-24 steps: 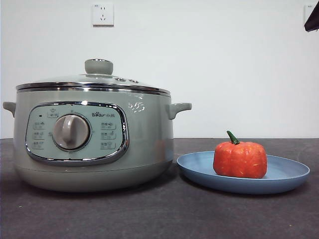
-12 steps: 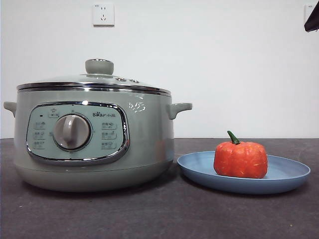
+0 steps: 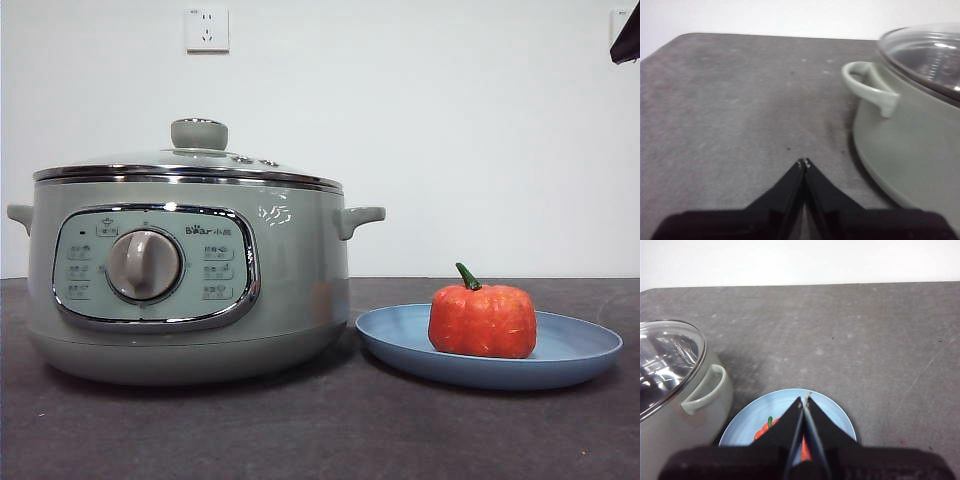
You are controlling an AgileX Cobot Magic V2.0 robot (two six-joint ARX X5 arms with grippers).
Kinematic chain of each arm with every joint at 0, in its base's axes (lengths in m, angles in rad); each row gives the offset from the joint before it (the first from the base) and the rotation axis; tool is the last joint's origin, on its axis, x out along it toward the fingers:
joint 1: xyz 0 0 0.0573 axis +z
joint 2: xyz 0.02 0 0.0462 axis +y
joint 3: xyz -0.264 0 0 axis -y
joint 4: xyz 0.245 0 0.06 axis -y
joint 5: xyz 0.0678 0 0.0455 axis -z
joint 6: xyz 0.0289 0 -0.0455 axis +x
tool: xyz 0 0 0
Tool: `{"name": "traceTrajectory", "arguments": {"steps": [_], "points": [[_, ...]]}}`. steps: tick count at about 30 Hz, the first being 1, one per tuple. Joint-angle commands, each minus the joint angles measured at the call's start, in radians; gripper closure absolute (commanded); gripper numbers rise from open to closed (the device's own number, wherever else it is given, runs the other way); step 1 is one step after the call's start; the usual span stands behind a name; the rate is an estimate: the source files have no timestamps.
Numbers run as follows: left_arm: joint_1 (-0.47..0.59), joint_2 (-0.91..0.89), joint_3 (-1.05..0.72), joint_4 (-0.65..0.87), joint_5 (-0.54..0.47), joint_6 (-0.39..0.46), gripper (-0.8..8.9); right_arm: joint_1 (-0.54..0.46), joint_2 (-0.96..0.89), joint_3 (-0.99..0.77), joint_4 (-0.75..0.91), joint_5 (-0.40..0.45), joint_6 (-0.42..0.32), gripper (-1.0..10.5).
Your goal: Take the pumpkin out from the steamer,put the pumpkin in the blue plate,close the lid
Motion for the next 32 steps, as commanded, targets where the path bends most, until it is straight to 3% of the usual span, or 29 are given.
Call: {"name": "traceTrajectory", "arguments": {"steps": [1,25,30,32], "points": [[0.003,-0.004,-0.017,0.005,0.015,0.026,8.15,0.000,-0.001,-0.008,0.006,0.003,0.010,9.6],[0.003,-0.004,-0.017,0.003,0.014,0.026,8.15,0.000,-0.001,-0.008,0.005,0.003,0.010,9.6],[0.003,-0.004,-0.017,0.003,0.014,0.026,8.14,-0.025,-0.084,-0.020,-0.048,0.080,-0.098,9.6],[0.003,-0.004,-0.017,0.003,0.014,0.026,8.15,-0.071,-0.137,-0.056,-0.033,0.062,-0.144,9.6]]}}
